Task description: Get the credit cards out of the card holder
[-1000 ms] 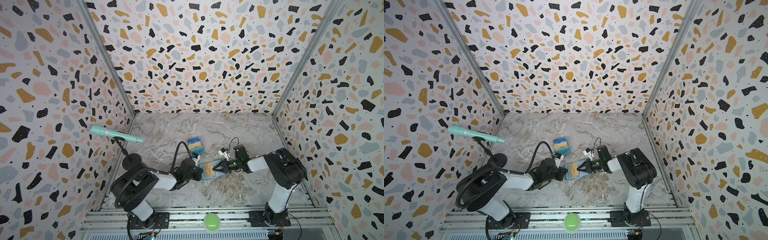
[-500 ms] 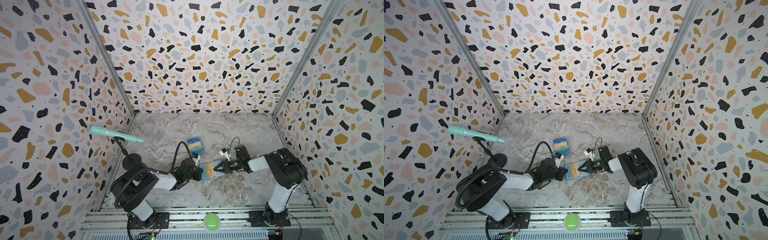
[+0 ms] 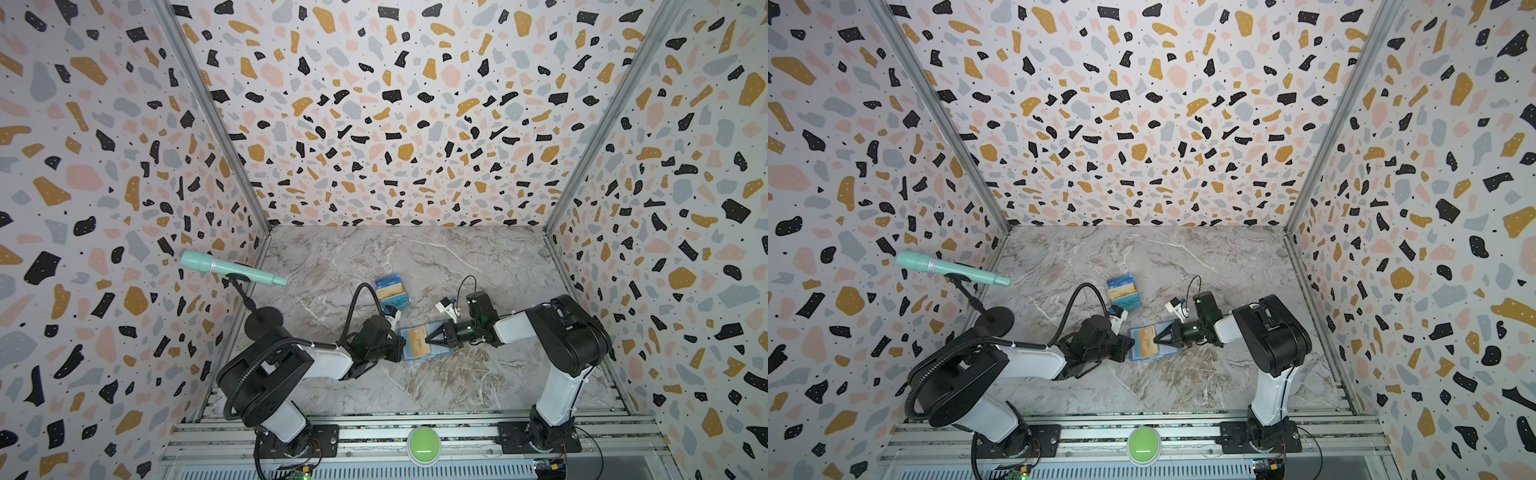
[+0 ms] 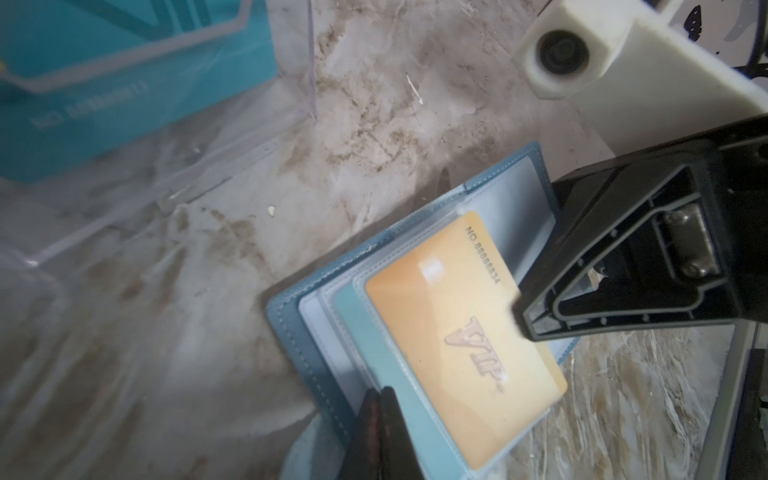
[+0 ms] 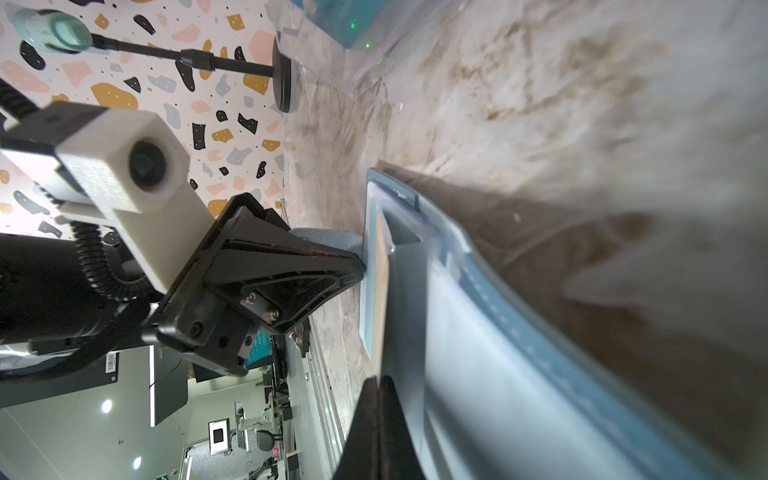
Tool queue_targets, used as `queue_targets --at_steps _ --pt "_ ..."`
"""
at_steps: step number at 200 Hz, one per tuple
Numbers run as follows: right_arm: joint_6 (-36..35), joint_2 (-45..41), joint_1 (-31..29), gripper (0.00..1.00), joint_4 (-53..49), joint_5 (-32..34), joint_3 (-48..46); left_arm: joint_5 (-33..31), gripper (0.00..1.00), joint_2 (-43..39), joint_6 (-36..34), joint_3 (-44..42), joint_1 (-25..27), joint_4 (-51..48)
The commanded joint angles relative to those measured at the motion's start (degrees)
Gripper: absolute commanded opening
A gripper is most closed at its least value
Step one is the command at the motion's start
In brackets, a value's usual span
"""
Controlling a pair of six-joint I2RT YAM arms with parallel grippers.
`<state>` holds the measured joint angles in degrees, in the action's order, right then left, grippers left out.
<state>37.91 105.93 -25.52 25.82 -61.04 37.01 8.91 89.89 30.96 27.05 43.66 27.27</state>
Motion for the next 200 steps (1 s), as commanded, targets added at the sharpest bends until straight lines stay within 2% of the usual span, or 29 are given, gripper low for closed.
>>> queue_targets --at_steps 1,97,200 --pt "1.4 1.6 -1.2 0.0 2.2 0.3 1.5 0.4 0.06 -1.2 -1.0 0.3 0.0 -1.5" --pt "2.7 3.7 -3.0 0.0 3.2 3.4 1.7 1.5 0.06 -0.7 -1.2 0.1 0.0 1.3" --pt "4.0 4.7 -3.1 0.0 4.9 3.8 1.5 1.5 0.05 0.4 -1.1 -1.0 0.0 3.3"
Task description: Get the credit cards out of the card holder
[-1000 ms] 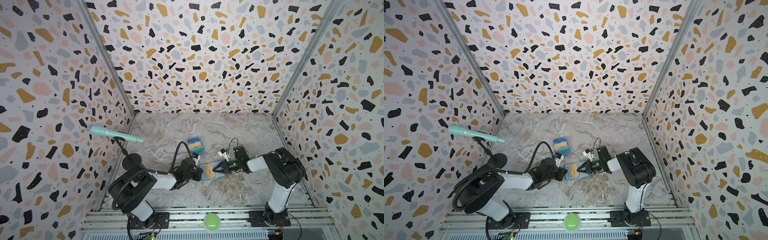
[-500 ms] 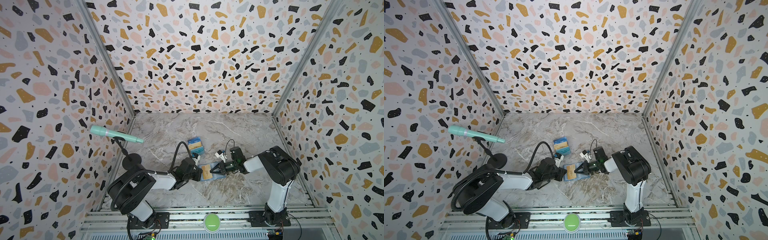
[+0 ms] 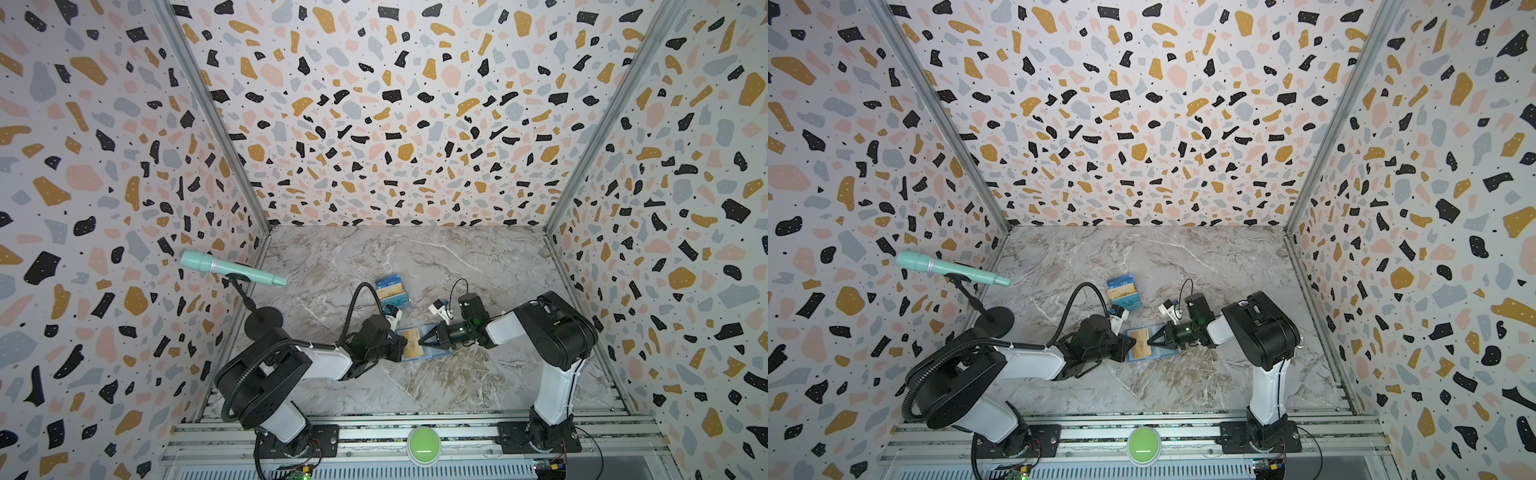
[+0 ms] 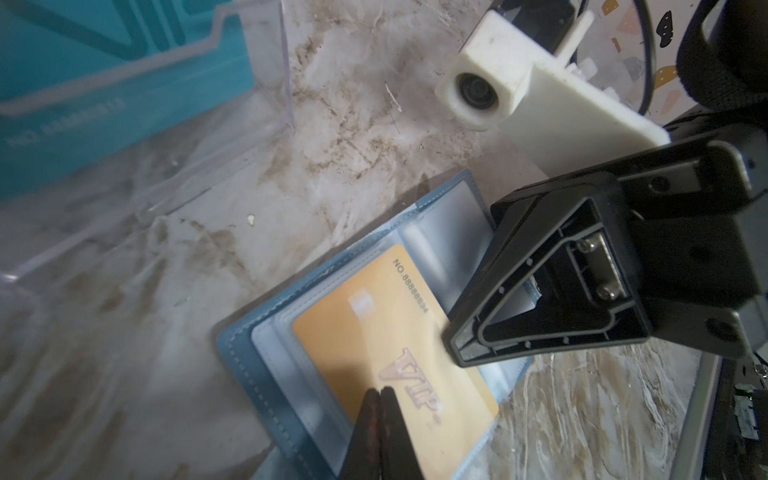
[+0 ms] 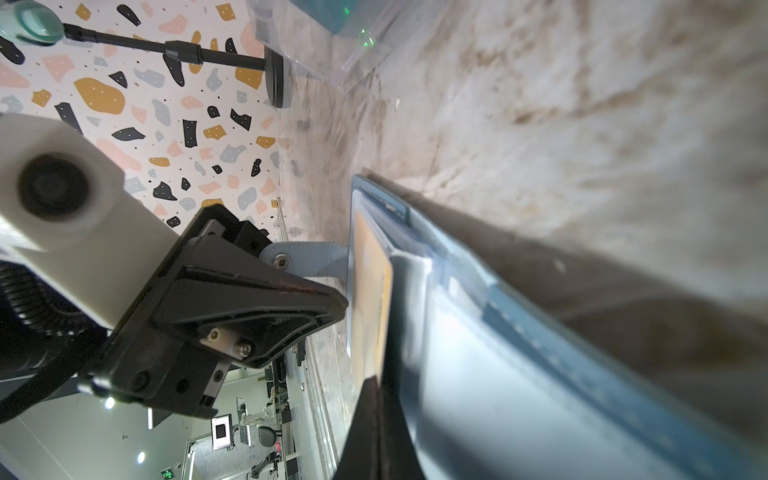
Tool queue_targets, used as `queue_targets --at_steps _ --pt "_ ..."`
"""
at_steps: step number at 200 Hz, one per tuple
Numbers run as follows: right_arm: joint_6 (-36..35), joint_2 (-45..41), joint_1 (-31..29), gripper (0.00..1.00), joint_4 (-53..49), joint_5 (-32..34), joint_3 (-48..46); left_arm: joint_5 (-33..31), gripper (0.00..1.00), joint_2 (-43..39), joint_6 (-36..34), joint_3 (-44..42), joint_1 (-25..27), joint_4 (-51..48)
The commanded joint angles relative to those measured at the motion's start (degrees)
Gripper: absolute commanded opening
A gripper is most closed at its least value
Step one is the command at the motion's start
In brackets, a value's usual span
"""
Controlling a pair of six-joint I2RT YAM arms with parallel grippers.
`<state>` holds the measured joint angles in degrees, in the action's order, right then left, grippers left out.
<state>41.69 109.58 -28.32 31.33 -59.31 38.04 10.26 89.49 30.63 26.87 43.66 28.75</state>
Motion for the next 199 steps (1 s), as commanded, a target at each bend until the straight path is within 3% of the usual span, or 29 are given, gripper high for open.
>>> queue_targets --at_steps 1,116,199 --pt "0.2 1.0 -0.3 0.0 -0.6 2.1 0.5 0.2 0.05 0.9 -0.7 -0.8 0.0 1.8" --pt "-0.1 -0.2 0.6 0.0 -1.4 3.0 0.0 -3.6 0.04 0.7 -2.3 -2.9 -0.1 -2.2" --pt "-5.6 -3.4 1.1 0.0 -10.9 6.6 2.6 -5.2 0.04 0.7 -4.1 -3.2 0.0 -4.5"
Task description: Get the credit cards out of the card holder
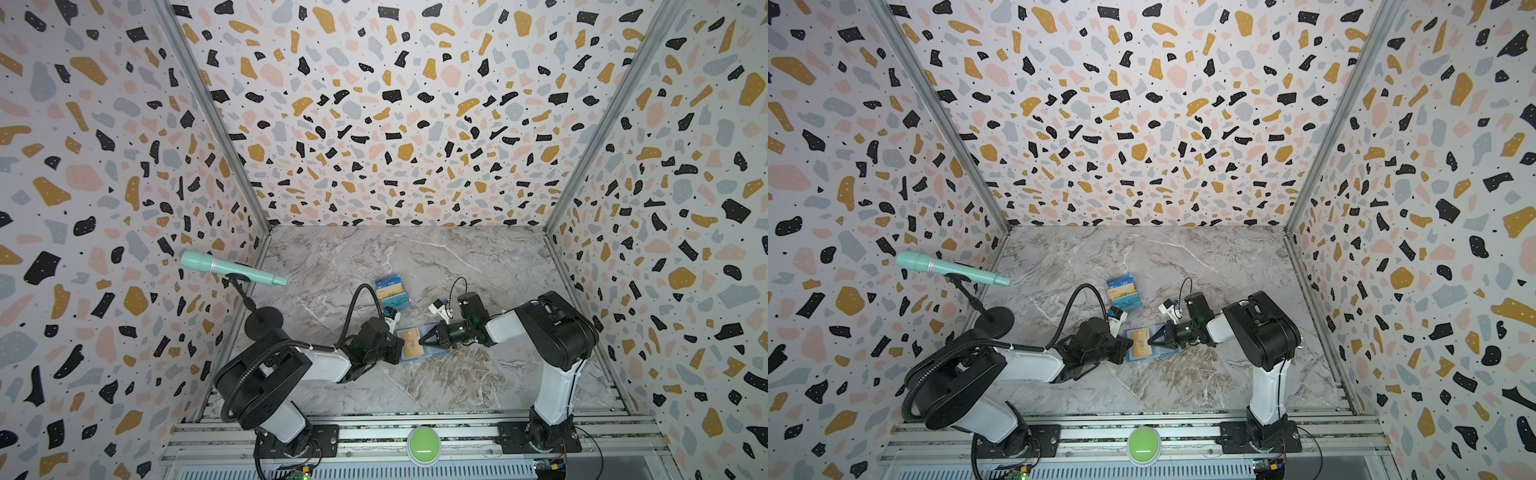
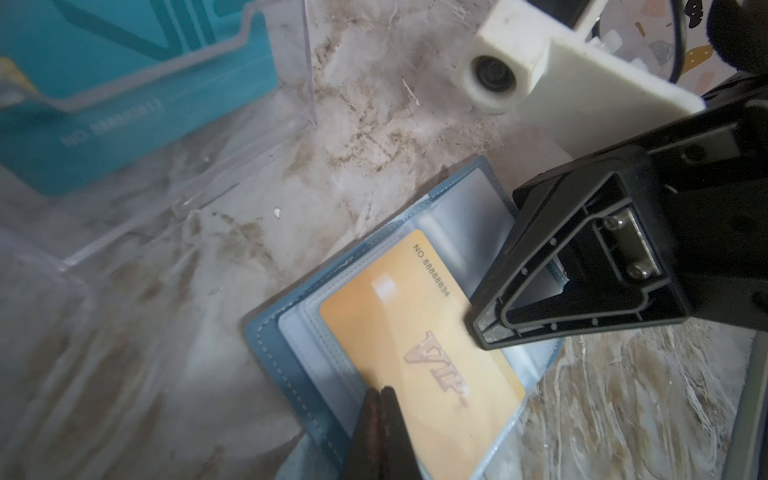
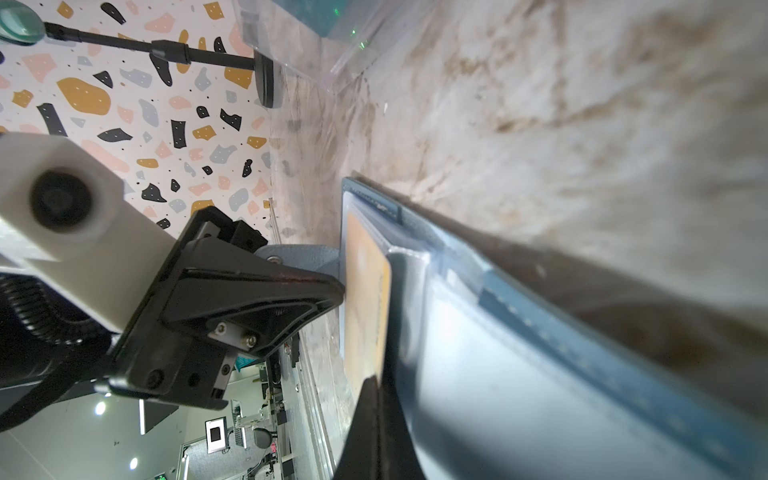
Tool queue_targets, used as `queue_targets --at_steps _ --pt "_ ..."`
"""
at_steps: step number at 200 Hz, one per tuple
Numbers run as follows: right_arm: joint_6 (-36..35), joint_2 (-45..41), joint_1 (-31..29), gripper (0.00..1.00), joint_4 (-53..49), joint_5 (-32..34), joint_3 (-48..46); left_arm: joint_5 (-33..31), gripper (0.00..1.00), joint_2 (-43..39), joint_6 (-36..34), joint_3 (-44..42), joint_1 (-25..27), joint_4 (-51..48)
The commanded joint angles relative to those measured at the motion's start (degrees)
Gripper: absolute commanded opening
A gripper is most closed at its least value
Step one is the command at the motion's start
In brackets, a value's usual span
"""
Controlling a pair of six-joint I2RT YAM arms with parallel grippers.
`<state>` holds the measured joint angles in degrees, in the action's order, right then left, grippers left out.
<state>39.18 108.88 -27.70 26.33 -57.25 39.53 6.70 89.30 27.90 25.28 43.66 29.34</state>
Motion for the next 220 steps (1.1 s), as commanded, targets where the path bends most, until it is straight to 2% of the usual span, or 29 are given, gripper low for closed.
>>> queue_targets --at_steps 1,81,112,178,220 --pt "-3.1 -2.8 0.4 0.0 -6.0 4.6 1.1 -1.6 0.04 1.0 -1.4 -1.6 0.0 -5.0" --pt "-7.9 -4.5 0.4 0.0 -13.7 7.5 4.0 -1.3 0.04 2.1 -1.4 -1.2 0.0 -4.6" --pt "-8.4 -3.1 0.5 0.0 -14.1 5.7 5.0 -1.5 0.04 1.7 -1.5 -1.3 0.0 -4.8" --pt "-4.3 -0.8 0.5 0.1 -4.6 -2.7 3.1 -1.6 0.04 1.5 -1.5 -1.2 0.0 -5.1" --pt "-4.9 0.8 0.0 0.31 -4.5 -4.8 4.3 -1.7 0.04 1.3 -1.7 -0.9 0.0 -5.5"
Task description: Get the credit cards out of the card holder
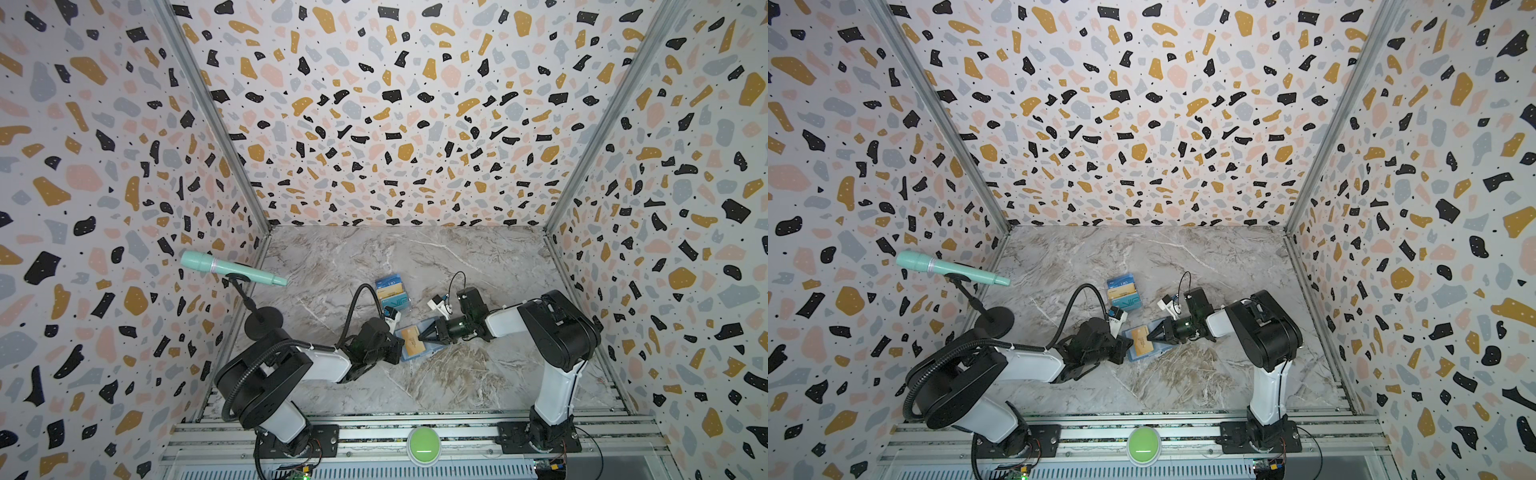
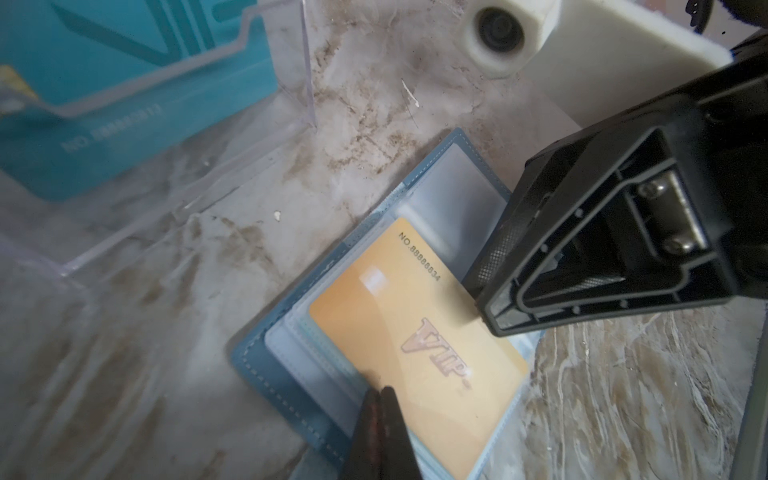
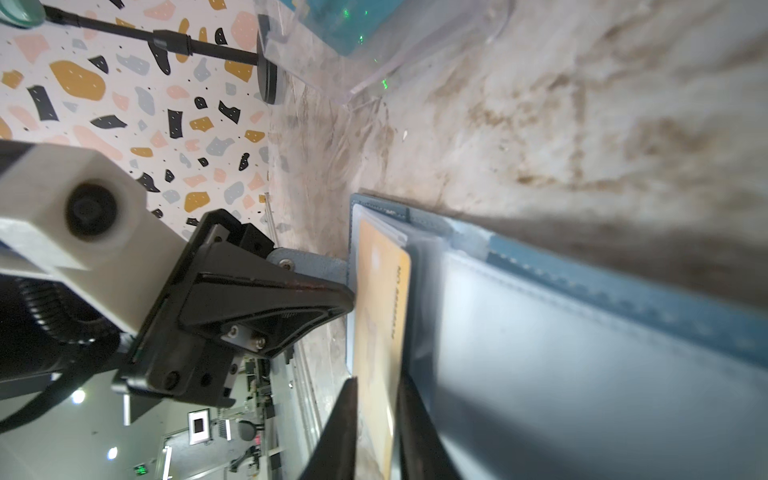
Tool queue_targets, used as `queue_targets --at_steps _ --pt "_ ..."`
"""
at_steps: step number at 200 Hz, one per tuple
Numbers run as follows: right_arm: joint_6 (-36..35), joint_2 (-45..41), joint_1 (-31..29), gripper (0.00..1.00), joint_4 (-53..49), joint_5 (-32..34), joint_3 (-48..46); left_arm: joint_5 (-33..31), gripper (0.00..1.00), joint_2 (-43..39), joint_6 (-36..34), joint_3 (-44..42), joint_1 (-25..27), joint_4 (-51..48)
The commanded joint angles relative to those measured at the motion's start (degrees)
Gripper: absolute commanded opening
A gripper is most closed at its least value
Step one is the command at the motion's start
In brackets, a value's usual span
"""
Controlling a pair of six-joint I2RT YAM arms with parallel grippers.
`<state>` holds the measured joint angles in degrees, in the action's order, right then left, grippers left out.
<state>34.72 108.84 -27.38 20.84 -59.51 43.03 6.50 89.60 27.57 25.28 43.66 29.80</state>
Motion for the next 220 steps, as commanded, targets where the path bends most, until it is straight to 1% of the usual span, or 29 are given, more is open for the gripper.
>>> queue_targets --at_steps 1,26,93,124,168,192,220 --pt "-0.5 0.8 -0.3 0.31 0.9 -2.6 0.8 -1.5 0.04 0.9 -1.3 -0.9 0.0 -6.0" --pt "-1.9 1.7 -1.2 0.36 -1.3 -3.0 2.7 -1.6 0.04 0.8 -1.4 -0.8 0.0 -6.2" --pt "-2.8 4.9 -2.7 0.36 -2.8 -4.5 5.7 -1.8 0.04 0.5 -1.4 -1.0 0.0 -6.3" --pt "-2.5 5.1 -2.6 0.28 -2.6 -4.0 5.9 -2.2 0.04 0.0 -1.3 -1.5 0.0 -6.4" --pt "0.7 3.6 -0.4 0.18 3.0 -6.0 2.5 -2.5 0.04 -0.3 -1.2 -2.0 0.0 -6.7" --pt "1.7 2.6 0.9 0.15 4.8 -7.5 1.4 -2.6 0.04 -0.2 -1.1 -2.0 0.0 -6.7" --pt "1.7 2.4 1.2 0.14 5.2 -8.4 1.4 -2.6 0.04 -0.2 -1.2 -2.0 0.0 -6.7"
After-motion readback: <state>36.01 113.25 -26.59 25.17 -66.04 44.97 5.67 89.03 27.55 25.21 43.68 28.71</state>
